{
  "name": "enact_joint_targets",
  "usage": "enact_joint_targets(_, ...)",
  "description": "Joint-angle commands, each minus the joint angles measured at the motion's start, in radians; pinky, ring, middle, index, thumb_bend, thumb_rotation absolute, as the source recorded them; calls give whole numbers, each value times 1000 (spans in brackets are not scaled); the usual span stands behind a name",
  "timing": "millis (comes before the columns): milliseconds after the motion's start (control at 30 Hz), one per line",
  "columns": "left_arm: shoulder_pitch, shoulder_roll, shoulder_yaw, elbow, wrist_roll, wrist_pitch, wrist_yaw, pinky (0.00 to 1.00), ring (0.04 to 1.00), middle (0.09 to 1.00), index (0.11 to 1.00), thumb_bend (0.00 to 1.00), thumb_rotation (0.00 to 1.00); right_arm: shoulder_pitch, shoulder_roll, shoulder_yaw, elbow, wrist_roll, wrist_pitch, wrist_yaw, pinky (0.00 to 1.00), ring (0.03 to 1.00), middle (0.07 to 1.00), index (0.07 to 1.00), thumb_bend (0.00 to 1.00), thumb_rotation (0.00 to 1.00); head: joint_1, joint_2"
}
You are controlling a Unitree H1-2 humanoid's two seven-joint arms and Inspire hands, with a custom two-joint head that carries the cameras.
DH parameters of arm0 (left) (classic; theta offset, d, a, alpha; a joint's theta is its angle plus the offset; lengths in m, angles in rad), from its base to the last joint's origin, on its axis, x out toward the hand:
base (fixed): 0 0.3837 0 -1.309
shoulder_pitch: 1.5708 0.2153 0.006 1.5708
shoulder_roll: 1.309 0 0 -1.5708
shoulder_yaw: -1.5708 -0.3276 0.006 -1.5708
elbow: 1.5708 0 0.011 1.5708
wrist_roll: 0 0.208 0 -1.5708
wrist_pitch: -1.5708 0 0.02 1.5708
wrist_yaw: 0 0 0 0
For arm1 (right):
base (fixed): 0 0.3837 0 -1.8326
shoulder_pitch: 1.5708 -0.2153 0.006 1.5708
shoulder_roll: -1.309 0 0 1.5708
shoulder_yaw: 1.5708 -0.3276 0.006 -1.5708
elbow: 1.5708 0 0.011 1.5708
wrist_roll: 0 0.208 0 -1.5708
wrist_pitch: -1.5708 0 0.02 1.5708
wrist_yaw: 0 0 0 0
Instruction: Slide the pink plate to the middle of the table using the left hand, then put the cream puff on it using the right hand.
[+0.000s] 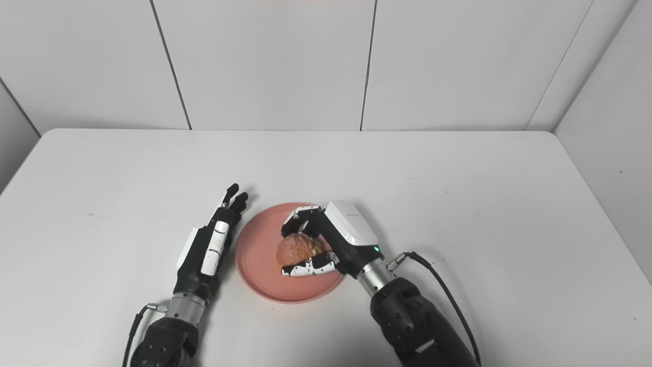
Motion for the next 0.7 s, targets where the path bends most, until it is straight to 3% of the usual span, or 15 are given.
enact_joint_targets(0, 22, -7, -13, 8, 5, 7, -2, 1000, 968, 951, 949, 624, 1000, -20, -3, 2, -13, -14, -50, -16, 486, 457, 523, 465, 510, 0, 0, -2)
enact_joint_targets(167, 22, -6, -14, 6, 6, 10, -3, 1000, 968, 953, 953, 623, 1000, -30, -17, 10, 5, -40, -110, -44, 506, 470, 531, 458, 510, 0, 3, 0)
enact_joint_targets(367, 22, -11, -11, 6, 3, -1, 3, 996, 960, 949, 950, 623, 1000, -38, -26, 6, 16, -37, -175, -53, 521, 443, 506, 511, 512, 0, 2, -1)
enact_joint_targets(433, 21, -12, -9, 5, 2, 2, 4, 998, 960, 950, 951, 629, 1000, -38, -27, 6, 16, -44, -186, -57, 548, 604, 499, 500, 517, 0, 2, -1)
enact_joint_targets(467, 22, -12, -9, 4, 3, 2, 5, 998, 960, 949, 951, 631, 1000, -38, -29, 7, 15, -47, -191, -57, 552, 626, 499, 499, 517, 0, 2, -1)
enact_joint_targets(500, 22, -12, -9, 3, 6, 1, 8, 997, 959, 949, 951, 629, 1000, -40, -31, 8, 15, -50, -200, -60, 569, 651, 602, 499, 509, 67, 2, -1)
enact_joint_targets(567, 22, -12, -10, 0, 6, 4, 8, 999, 958, 947, 947, 625, 1000, -44, -36, 9, 19, -61, -222, -69, 608, 681, 703, 499, 503, 134, 2, -1)
enact_joint_targets(667, 22, -11, -10, -2, 3, 8, 5, 1000, 958, 949, 948, 627, 1000, -44, -38, 4, 17, -72, -234, -69, 633, 694, 727, 499, 501, 151, 1, 2)
